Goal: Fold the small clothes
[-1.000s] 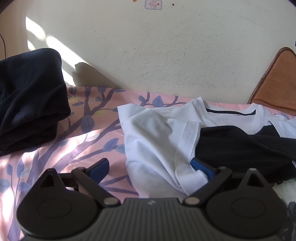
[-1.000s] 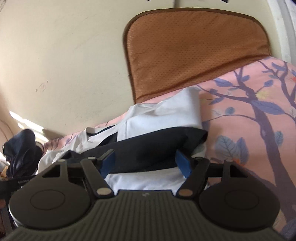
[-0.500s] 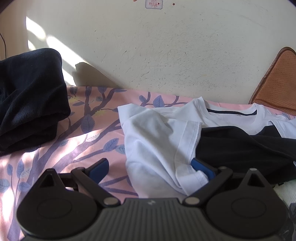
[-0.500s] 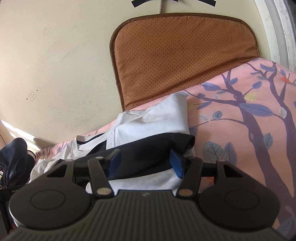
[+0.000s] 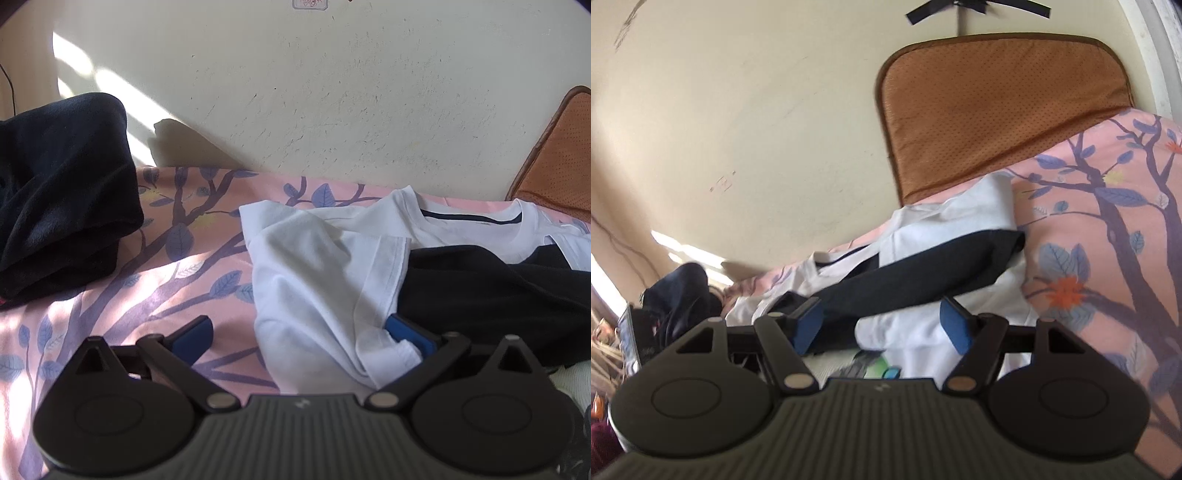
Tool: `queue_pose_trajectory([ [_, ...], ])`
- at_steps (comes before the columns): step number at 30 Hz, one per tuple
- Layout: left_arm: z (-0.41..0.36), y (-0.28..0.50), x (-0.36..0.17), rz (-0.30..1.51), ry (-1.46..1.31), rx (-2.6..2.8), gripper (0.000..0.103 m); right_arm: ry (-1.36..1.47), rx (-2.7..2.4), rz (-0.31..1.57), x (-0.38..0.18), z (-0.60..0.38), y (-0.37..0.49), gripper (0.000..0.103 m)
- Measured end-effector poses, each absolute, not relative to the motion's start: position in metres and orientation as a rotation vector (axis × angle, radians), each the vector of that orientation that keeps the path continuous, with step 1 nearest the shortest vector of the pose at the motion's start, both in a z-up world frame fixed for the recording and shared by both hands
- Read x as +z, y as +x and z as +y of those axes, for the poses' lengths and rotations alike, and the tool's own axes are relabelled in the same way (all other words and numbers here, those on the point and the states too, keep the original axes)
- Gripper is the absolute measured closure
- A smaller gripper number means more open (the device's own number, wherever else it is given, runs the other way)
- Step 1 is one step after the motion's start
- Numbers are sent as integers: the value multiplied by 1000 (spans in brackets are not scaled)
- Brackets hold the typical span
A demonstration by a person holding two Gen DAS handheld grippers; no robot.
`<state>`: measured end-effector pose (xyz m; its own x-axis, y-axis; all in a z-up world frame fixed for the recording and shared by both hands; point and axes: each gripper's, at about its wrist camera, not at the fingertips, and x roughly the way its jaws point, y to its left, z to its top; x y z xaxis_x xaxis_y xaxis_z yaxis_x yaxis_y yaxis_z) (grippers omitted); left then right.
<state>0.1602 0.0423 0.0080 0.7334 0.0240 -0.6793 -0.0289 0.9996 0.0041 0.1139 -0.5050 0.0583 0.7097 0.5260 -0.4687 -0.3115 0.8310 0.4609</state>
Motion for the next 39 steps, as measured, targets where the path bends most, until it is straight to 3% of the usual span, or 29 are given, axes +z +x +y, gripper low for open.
queue_pose_trajectory([
  [5, 43, 160, 8, 751, -16, 28, 0, 288, 461, 731, 49, -512, 74, 30],
  [6, 45, 158, 9, 754, -15, 18, 0, 270, 432, 744, 45, -516, 70, 33],
  [13, 96, 72, 48, 711, -17, -118, 1, 277, 484, 641, 85, -552, 18, 33],
  [16, 127, 6, 59, 745, -39, -198, 19, 241, 543, 613, 95, -565, -9, 33],
  [17, 135, -15, 59, 780, -61, -235, 33, 228, 566, 613, 94, -569, -18, 33],
  [18, 142, -35, 57, 813, -78, -271, 40, 214, 584, 616, 93, -573, -28, 33],
  [20, 147, -79, 52, 848, -85, -319, 40, 177, 586, 625, 84, -581, -48, 41],
  [22, 147, -116, 44, 882, -101, -364, 40, 154, 565, 651, 72, -587, -65, 60],
  [23, 147, -128, 39, 907, -122, -384, 40, 162, 561, 666, 66, -593, -72, 62],
  [31, 139, -184, 34, 930, -129, -433, 42, 210, 513, 693, 41, -623, -115, 61],
  [34, 129, -193, 31, 928, -81, -408, 63, 217, 525, 698, 35, -626, -123, 61],
  [35, 126, -193, 31, 929, -76, -415, 83, 215, 538, 689, 34, -625, -127, 61],
  [36, 123, -192, 30, 944, -81, -431, 96, 210, 547, 685, 33, -622, -129, 67],
  [37, 122, -190, 28, 955, -102, -443, 96, 198, 559, 687, 31, -618, -130, 86],
  [39, 126, -187, 30, 959, -164, -467, 96, 185, 584, 679, 31, -614, -134, 91],
])
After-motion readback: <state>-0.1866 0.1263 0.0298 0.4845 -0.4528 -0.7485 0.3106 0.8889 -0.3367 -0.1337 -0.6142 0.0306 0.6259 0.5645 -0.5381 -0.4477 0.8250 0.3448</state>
